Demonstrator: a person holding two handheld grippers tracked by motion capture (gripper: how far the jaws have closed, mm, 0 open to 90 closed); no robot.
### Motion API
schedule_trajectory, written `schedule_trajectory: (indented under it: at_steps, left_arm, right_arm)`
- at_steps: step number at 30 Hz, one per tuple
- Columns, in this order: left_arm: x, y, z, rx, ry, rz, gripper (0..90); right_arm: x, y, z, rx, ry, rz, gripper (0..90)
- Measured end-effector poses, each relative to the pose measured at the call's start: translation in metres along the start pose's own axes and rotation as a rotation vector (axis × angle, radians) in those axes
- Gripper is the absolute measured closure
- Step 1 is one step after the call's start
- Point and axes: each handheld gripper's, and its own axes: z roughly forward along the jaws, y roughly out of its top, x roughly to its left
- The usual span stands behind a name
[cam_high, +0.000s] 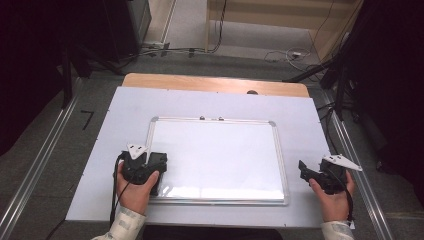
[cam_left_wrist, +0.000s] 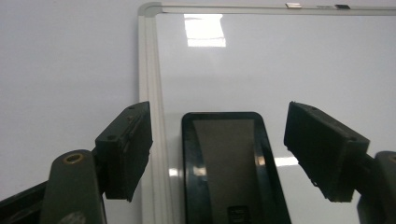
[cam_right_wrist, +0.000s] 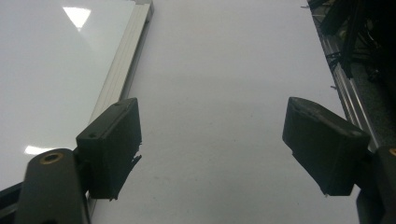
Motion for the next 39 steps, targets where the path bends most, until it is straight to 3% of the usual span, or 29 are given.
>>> schedule_trajectory:
  at_steps: [6,12,23,39]
  left_arm:
    - [0.016,0.003,-0.003,-0.015,0.019,-0.03,22.2]
    - [0.03,0.004,-0.005,-0.003,0.004,-0.051,21.2]
    - [0.053,0.003,-0.01,-0.008,0.036,-0.082,21.1]
    - [0.074,-0.001,-0.014,0.006,0.048,-0.094,20.5]
  right_arm:
    - [0.0,0.0,0.0,-0.001,0.002,0.001,18.2]
    - [0.0,0.0,0.0,0.003,0.004,0.002,18.0]
    - [-0.001,0.0,0.0,0.001,0.004,0.005,17.9]
    - [-0.001,-0.001,0.0,0.003,0.001,0.0,17.9]
